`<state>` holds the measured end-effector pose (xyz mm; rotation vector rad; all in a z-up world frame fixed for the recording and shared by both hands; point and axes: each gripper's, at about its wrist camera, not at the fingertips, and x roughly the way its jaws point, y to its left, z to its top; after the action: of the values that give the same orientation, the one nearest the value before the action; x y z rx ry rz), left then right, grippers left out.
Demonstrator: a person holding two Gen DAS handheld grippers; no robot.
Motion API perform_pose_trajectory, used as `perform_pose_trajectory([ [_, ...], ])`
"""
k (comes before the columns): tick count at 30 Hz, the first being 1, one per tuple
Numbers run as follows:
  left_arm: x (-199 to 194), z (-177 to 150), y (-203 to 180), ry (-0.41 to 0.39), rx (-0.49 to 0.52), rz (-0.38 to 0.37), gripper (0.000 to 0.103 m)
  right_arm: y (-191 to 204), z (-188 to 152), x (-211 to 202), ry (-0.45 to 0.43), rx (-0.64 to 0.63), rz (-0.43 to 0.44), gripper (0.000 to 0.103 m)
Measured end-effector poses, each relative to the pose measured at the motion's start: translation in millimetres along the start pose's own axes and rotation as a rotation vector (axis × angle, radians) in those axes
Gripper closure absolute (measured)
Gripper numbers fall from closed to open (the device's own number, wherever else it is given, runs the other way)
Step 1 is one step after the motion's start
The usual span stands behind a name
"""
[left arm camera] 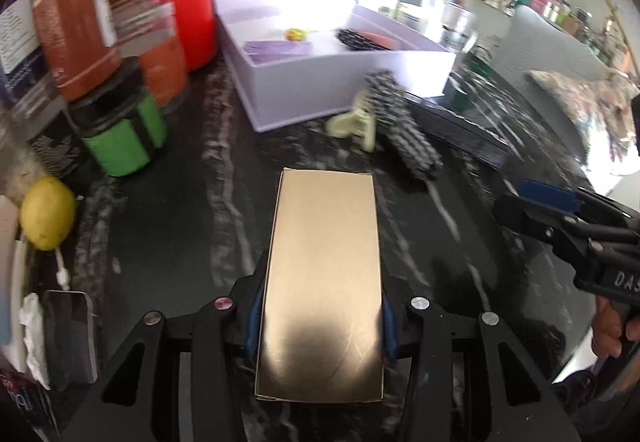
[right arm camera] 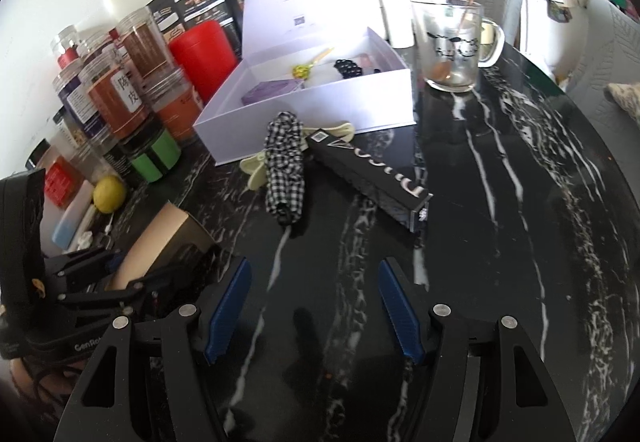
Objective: Organize rigid objects
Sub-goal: 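Lift the gold card with the left gripper, then grasp the gingham scrunchie with the right gripper while the left holds the gold card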
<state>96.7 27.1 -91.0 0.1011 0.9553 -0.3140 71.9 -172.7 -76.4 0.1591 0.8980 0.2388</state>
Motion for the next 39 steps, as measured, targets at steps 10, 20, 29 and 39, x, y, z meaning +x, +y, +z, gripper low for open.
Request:
perform_pose_trajectory([
  [10,12,7,19,-0.013,-0.026,0.014,0.059,15,28,30,0.021,-0.034,-0.007,0.036],
  [20,18,13,29,-0.039,-0.038,0.032,0.058,20,56,65,0.034,-0.053,0.024,0.038],
  [29,20,13,28,-0.046,-0.017,0.046,0.059,21,56,77,0.043,-0.078,0.027,0.082],
  [39,15,10,30,-0.026,-0.051,0.023,0.059,22,38,52,0.011,-0.09,0.06,0.084],
])
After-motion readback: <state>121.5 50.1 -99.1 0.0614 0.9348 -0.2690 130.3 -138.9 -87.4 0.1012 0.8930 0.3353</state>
